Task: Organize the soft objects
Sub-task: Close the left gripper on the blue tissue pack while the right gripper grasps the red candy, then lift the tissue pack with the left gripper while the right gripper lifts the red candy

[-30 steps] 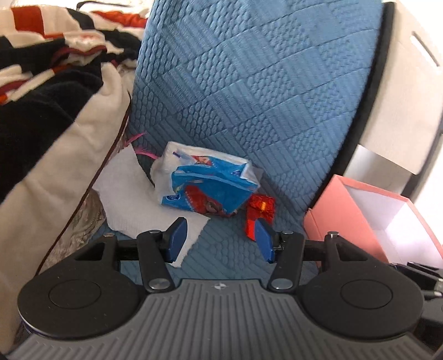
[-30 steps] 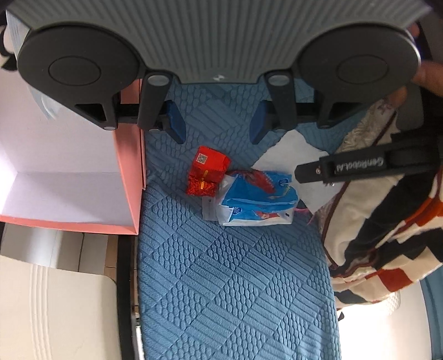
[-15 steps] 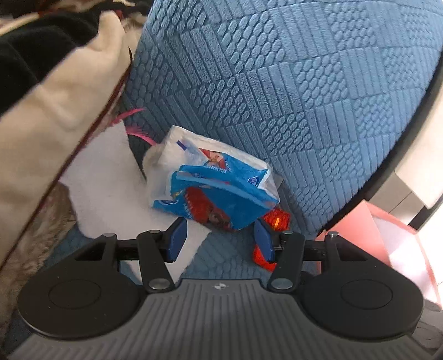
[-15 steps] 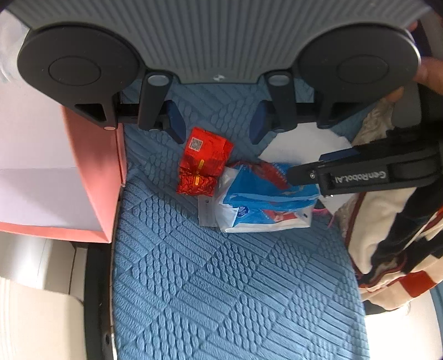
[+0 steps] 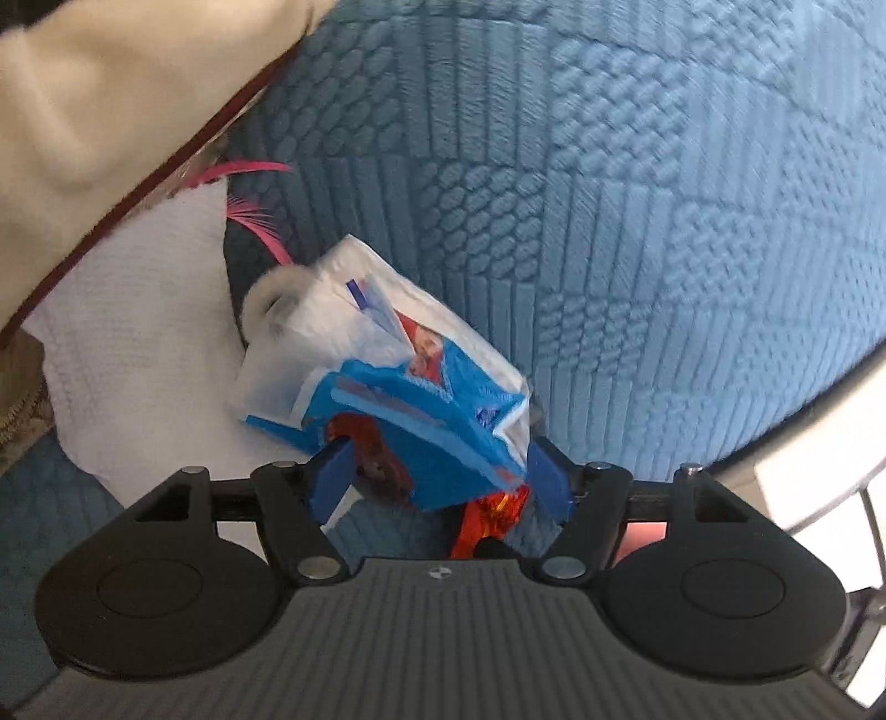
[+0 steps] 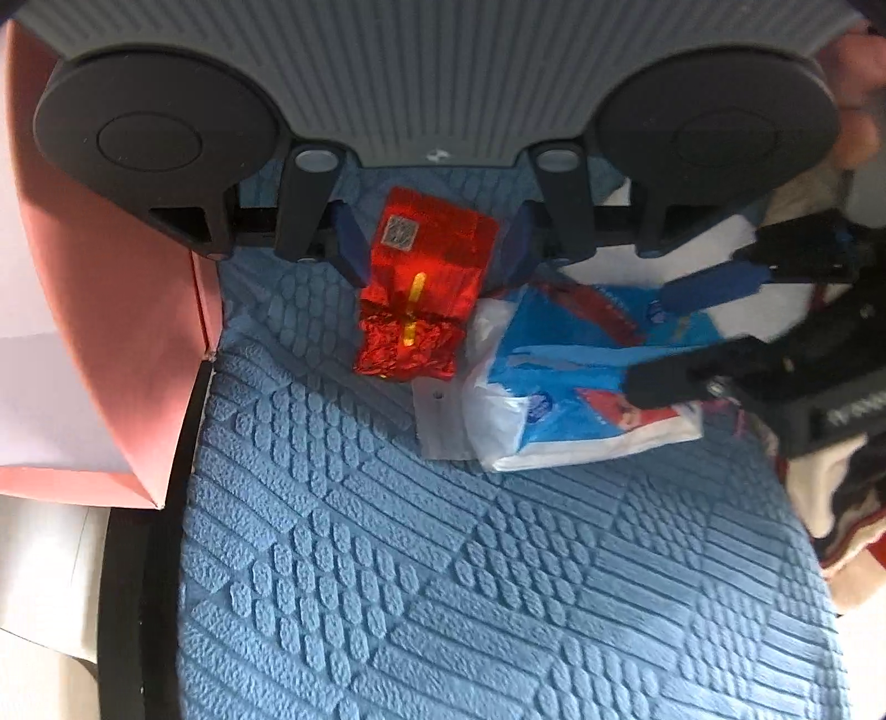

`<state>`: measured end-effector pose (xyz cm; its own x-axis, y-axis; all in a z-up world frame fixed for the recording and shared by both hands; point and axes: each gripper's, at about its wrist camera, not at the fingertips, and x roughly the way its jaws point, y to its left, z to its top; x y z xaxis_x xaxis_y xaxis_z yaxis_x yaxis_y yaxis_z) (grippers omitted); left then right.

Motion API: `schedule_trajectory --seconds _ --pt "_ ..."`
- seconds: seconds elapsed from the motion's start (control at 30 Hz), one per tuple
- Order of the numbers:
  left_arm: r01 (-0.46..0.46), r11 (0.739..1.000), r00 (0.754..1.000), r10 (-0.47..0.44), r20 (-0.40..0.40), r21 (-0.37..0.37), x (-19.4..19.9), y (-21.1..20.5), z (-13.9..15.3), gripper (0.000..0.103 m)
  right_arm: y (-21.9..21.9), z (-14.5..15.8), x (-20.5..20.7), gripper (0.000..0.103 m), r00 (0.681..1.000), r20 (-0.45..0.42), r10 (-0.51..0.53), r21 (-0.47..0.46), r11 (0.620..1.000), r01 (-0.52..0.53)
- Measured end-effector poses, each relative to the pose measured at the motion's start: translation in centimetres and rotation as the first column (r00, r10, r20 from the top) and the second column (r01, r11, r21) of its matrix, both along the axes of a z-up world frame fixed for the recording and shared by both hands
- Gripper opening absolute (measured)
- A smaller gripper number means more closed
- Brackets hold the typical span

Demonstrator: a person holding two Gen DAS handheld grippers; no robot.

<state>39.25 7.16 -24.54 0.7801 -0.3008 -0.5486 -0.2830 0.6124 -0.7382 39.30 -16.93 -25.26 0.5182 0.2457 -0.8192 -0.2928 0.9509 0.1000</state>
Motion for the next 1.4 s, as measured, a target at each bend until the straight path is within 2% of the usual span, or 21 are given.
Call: schedule_trajectory --seconds 0.13,0.2,0.3,0.37,0.47,0.63,0.73,0.87,1.03,1.13,1.27,1.4 --pt "-0.040 0.993 0.999 0.038 -0.025 -0.108 0.4 0.6 -1.2 0.073 -0.1 -0.7 1.0 0.062 1.000 -0.010 -0.013 -0.021 1.000 0.012" --pt "-0.082 0.989 0.996 0.076 -0.053 -0.122 0.5 0.7 -1.8 0.073 -0.1 -1.1 1.4 0.066 1.000 -0.009 -0.020 -0.031 0.999 0.020" --pt "-0.127 0.980 0.990 0.116 -0.078 -0.153 0.7 1.1 -2.5 0.072 -0.3 -1.6 2.3 0.066 0.999 -0.023 -0.036 -0.028 0.999 0.035" --pt "-0.134 0.972 0.990 0.121 -0.076 -0.195 0.9 1.3 -3.0 0.072 -0.4 -1.7 2.6 0.066 0.999 -0.029 -0.035 -0.025 0.999 0.034" --pt "-0.146 0.965 0.989 0.135 -0.066 -0.216 1.0 1.3 -3.1 0.071 -0.3 -2.0 3.0 0.066 0.999 -0.043 -0.024 -0.012 1.000 0.023" --pt "-0.145 0.962 0.989 0.134 -0.061 -0.231 1.7 0.7 -3.6 0.056 0.4 -2.9 3.3 0.066 0.998 -0.055 -0.006 -0.048 0.999 0.003" --pt "-0.135 0.969 0.991 0.126 -0.055 -0.206 1.9 0.2 -3.9 0.043 0.4 -3.5 3.2 0.066 0.998 -0.056 0.006 -0.052 0.999 -0.009" --pt "-0.118 0.981 0.993 0.113 -0.045 -0.151 2.6 -0.7 -3.6 0.034 0.7 -4.0 2.9 0.067 0.998 -0.045 0.034 -0.064 0.997 -0.037" --pt "-0.091 0.993 0.995 0.088 -0.052 -0.070 2.5 -1.7 -2.9 0.017 1.9 -4.5 2.7 0.060 0.998 -0.031 0.052 -0.082 0.995 -0.054" --pt "-0.080 0.997 0.996 0.078 -0.051 -0.023 2.4 -2.0 -2.2 0.011 2.1 -4.3 2.7 0.042 0.999 -0.031 0.040 -0.083 0.996 -0.042" --pt "-0.054 0.998 0.998 0.054 -0.012 0.028 2.1 -2.4 -0.7 0.008 1.2 -3.4 3.0 0.037 0.999 -0.049 0.010 -0.054 0.998 -0.013" --pt "-0.022 0.994 1.000 0.023 0.000 0.107 1.6 -3.3 0.7 0.008 1.3 -2.5 2.6 0.035 0.999 -0.036 0.024 -0.046 0.999 -0.026"
